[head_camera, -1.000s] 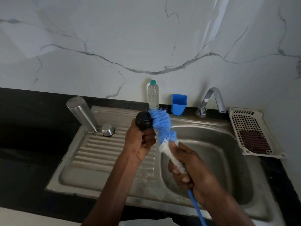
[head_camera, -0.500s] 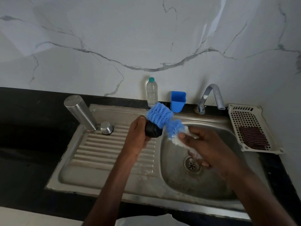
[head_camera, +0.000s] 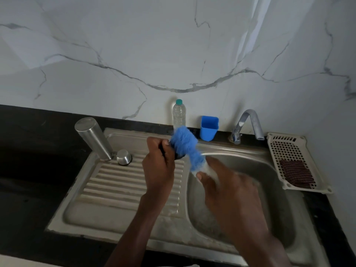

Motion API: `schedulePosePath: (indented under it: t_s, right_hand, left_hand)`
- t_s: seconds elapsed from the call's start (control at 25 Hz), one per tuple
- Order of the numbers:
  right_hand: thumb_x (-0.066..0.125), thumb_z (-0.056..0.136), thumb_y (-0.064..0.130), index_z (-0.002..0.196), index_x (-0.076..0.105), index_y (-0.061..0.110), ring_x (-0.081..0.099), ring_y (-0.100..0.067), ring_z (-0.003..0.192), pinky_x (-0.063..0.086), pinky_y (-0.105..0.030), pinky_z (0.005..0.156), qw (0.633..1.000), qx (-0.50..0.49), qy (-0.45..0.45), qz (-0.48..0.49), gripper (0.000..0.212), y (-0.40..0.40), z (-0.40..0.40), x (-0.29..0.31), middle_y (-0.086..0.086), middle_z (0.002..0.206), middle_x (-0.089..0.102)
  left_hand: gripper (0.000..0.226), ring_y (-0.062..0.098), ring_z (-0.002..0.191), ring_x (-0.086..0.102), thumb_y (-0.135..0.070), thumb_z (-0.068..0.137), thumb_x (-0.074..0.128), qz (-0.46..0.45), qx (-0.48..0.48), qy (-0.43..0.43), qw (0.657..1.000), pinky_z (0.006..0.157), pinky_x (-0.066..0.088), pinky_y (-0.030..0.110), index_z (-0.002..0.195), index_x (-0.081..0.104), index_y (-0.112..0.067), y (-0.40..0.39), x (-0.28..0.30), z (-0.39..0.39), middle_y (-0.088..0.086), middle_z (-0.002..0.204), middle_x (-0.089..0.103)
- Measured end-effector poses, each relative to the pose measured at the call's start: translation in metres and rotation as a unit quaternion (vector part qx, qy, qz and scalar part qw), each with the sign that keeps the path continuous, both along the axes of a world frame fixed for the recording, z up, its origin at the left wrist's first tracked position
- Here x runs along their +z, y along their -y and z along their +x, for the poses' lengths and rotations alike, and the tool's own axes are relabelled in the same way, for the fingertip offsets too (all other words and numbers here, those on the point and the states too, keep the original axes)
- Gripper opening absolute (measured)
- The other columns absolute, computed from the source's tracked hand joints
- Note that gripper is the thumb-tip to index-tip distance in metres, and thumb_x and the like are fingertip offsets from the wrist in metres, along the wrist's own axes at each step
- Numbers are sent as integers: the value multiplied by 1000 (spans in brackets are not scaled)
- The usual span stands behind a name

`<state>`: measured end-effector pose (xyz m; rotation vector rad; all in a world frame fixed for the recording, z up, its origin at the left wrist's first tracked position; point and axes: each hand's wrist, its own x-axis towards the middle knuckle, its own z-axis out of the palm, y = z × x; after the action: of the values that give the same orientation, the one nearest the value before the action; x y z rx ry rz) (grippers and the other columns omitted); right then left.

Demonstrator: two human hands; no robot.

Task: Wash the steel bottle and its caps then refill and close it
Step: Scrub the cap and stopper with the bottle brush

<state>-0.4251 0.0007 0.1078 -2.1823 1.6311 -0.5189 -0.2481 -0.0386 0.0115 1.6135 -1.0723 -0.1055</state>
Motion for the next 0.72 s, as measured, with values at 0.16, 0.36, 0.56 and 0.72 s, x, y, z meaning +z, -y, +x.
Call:
schedulePosePath:
  t_s: [0.16, 0.36, 0.56, 0.72]
  right_hand:
    - [51, 99, 56, 132, 48, 48, 67, -5, 71, 55, -27, 68, 999, -6, 45, 27, 34, 4, 9, 0, 13, 82, 69]
    - [57, 99, 53, 122, 58, 45, 60, 3, 68, 37, -12, 58, 999, 20, 12, 42, 25, 24, -3, 10, 18, 78, 63]
    - [55, 101, 50, 118, 60, 37, 53, 4, 66, 29, -12, 53, 998, 3, -32, 54, 22, 34, 0, 20, 18, 77, 57]
    - [53, 100, 53, 110, 58, 40, 53, 4, 66, 30, -14, 53, 995, 44, -83, 41, 17, 21, -4, 34, 15, 78, 58]
  left_hand:
    - [18, 2, 61, 58, -41, 107, 37, -25, -50, 30, 998, 53, 39, 14, 99, 39, -26, -8, -3, 1, -15, 72, 55]
    - [4, 7, 81, 62, -36, 108, 42, -34, -140, 55, 988, 66, 46, 11, 108, 42, -32, -7, -10, 16, -1, 95, 63]
    - [14, 8, 83, 61, -40, 110, 38, -39, -176, 68, 981, 70, 45, 8, 109, 44, -27, -4, -18, -1, 3, 100, 60]
    - [12, 9, 77, 68, -39, 111, 34, -24, -124, -35, 991, 60, 55, 28, 107, 39, -29, -3, -17, 1, -1, 90, 63]
